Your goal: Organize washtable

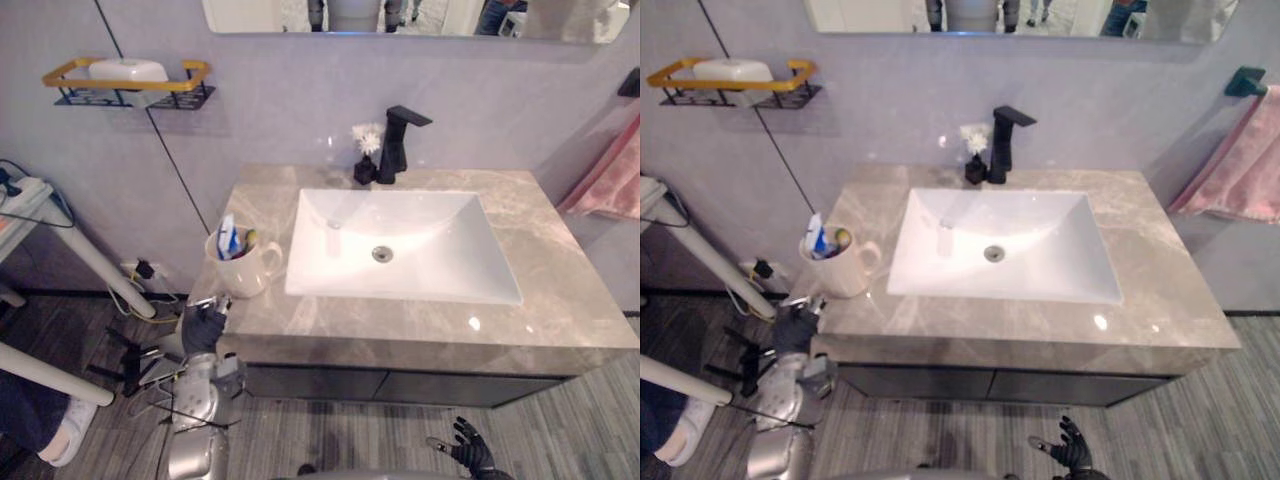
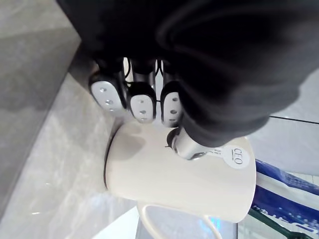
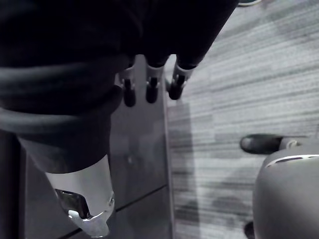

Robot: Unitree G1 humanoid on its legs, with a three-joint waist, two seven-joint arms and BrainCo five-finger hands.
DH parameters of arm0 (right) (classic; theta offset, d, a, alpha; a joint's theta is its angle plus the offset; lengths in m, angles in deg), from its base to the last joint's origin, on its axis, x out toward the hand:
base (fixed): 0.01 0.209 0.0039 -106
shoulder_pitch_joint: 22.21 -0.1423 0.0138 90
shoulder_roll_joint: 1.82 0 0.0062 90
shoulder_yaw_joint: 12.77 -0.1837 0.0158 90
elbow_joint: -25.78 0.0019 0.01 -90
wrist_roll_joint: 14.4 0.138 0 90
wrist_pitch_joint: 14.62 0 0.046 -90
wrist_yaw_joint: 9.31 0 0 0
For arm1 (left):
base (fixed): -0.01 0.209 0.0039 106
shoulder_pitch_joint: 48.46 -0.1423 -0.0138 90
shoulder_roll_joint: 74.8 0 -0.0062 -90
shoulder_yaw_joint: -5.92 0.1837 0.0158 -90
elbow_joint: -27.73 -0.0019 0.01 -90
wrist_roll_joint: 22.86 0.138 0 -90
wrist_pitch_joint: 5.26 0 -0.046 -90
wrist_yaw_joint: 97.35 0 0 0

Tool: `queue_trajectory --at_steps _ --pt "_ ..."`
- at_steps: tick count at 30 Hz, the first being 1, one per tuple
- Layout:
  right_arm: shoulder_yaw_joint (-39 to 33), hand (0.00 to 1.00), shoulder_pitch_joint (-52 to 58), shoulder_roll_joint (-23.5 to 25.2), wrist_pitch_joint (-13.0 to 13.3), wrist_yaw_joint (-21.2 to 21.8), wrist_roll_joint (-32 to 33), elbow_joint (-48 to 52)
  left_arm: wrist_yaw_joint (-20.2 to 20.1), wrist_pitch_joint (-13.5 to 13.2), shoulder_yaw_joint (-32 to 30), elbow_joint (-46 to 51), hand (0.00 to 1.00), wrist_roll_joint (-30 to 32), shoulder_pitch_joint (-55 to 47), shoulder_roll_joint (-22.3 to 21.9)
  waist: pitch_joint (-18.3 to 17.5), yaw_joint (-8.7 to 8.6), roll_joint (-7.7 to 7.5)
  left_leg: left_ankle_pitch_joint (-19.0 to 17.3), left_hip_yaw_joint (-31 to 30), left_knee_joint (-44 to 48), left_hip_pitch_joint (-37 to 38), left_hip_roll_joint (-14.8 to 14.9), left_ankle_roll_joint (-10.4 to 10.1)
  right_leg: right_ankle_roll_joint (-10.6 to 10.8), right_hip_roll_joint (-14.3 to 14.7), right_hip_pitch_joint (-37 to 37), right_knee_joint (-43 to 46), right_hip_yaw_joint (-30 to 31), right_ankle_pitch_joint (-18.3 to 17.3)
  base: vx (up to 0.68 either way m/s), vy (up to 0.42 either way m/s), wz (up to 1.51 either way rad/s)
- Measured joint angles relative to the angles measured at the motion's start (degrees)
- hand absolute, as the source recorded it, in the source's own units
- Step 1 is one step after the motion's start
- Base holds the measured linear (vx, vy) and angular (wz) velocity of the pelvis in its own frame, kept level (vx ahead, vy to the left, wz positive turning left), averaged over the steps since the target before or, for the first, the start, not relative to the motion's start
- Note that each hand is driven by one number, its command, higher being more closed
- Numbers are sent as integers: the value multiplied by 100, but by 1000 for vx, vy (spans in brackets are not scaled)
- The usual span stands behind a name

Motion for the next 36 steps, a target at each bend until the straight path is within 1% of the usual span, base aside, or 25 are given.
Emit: queue_trajectory --at_steps 11,18,21,25,29,36 --pt "-1 0 -64 0 0 2 0 0 -1 30 46 -142 100 41 248 152 46 -18 3 -2 72 1 -18 5 -3 0 9 -2 -104 47 59 -9 -8 -2" --pt "-2 0 -68 -1 -2 1 -2 1 3 39 211 -186 100 58 375 218 84 -35 -1 -4 159 0 -33 6 -5 -2 16 -29 -186 147 137 -33 -18 -7" --pt "-1 0 -68 0 -2 2 -1 1 8 45 213 -230 100 59 467 219 118 -60 -2 -4 167 -1 -38 6 -4 0 16 -43 -186 157 145 -43 -19 -2" --pt "-8 0 -91 0 -2 1 -1 1 11 71 225 -236 100 60 552 288 123 -160 -4 -4 208 -1 -96 8 -5 4 19 -120 -185 196 164 -22 -12 -5" --pt "-16 0 -97 0 -4 2 -1 2 32 85 220 -309 100 64 800 352 216 -160 -11 -4 287 1 -119 17 -5 2 33 -171 -196 288 201 -16 -13 -11" --pt "-91 0 -100 -1 -5 4 -1 5 144 156 190 -456 100 63 1138 524 230 -172 -18 -3 348 3 -223 50 -4 -21 71 -301 -198 355 227 -13 -26 -5"
